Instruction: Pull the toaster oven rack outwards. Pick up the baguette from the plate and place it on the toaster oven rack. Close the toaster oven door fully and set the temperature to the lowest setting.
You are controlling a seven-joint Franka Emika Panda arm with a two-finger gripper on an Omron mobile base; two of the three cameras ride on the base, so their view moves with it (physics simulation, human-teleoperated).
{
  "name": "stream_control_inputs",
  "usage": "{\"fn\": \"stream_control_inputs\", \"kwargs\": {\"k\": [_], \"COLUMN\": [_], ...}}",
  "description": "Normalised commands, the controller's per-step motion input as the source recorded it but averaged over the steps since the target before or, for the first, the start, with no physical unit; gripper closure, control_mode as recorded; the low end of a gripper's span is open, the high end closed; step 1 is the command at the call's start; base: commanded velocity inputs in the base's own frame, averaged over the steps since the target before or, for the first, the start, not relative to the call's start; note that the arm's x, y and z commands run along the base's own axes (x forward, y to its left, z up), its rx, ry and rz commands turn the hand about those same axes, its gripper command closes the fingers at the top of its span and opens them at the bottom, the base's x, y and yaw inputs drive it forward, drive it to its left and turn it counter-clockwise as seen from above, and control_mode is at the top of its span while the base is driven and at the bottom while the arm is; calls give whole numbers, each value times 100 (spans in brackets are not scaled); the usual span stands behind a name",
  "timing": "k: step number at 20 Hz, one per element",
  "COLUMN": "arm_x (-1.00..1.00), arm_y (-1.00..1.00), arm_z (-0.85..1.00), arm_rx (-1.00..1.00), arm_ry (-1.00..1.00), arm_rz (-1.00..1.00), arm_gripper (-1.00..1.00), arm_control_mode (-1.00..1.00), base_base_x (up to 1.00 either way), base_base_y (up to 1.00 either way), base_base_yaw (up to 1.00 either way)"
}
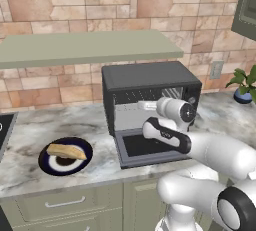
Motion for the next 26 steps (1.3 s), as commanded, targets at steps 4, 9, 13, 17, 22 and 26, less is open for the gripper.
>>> {"fn": "stream_control_inputs", "kwargs": {"k": [4,9,13,17,22,26], "arm_x": [0,0,0,6,13,22], "arm_y": [-5,-10,-9,-8,-3,-1], "arm_z": [-36,-33,-33,-27,-26,-20], "arm_rx": [1,0,0,0,0,0], "arm_ry": [-5,-2,0,0,0,0], "arm_rz": [0,-1,-1,-1,-2,-2], "arm_gripper": [-100,-100,-100,-100,-100,-100], "arm_control_mode": [-100,-100,-100,-100,-100,-100], "base_base_x": [0,0,0,0,0,0], "base_base_y": [0,0,0,0,0,0], "base_base_yaw": [0,0,0,0,0,0]}}
